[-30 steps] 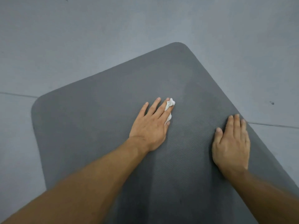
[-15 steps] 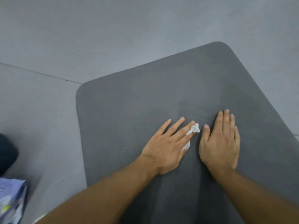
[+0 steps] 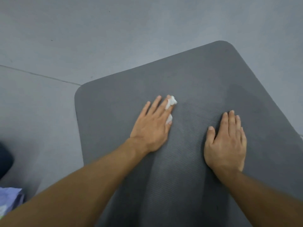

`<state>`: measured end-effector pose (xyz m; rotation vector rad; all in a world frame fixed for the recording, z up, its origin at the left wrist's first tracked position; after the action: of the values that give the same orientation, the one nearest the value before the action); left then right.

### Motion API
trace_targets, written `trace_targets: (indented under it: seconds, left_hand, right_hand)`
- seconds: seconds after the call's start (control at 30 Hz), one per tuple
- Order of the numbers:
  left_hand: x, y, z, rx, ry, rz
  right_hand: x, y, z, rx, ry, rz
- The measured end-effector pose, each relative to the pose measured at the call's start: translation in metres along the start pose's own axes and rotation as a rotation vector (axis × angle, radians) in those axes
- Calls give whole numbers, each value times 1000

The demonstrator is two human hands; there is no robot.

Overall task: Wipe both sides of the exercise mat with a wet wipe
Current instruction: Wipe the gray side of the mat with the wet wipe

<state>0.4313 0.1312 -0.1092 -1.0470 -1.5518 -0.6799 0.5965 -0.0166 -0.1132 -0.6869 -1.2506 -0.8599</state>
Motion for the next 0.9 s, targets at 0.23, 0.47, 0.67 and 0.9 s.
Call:
trace_targets:
  seconds: [0.23,0.47,0.67,0.9]
  left_hand:
    - [-19,-30,-57,-282,71,67]
    - [-3,6,-4,-149,29,52]
    - [9,31,35,84,-30,11]
    - [-14,-21,-42,-48,-41,-39]
  right_hand:
    - [0,0,1,-2,12,-5]
    - [1,-1,1,6,15,-13]
    - [0,-1,2,7,3,-12]
    - [2,0,3,12,23,-19]
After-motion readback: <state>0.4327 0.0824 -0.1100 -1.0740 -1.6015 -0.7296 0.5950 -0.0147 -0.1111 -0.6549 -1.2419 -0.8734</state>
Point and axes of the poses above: each hand's wrist, its own y-axis towards the middle knuckle, its own x-axis out of the back of the hand, z = x × y, the point moved 8 cm from there along y, towards the middle knuckle, and after that the axes turned 12 degrees about -x, right-handed, at the moved point
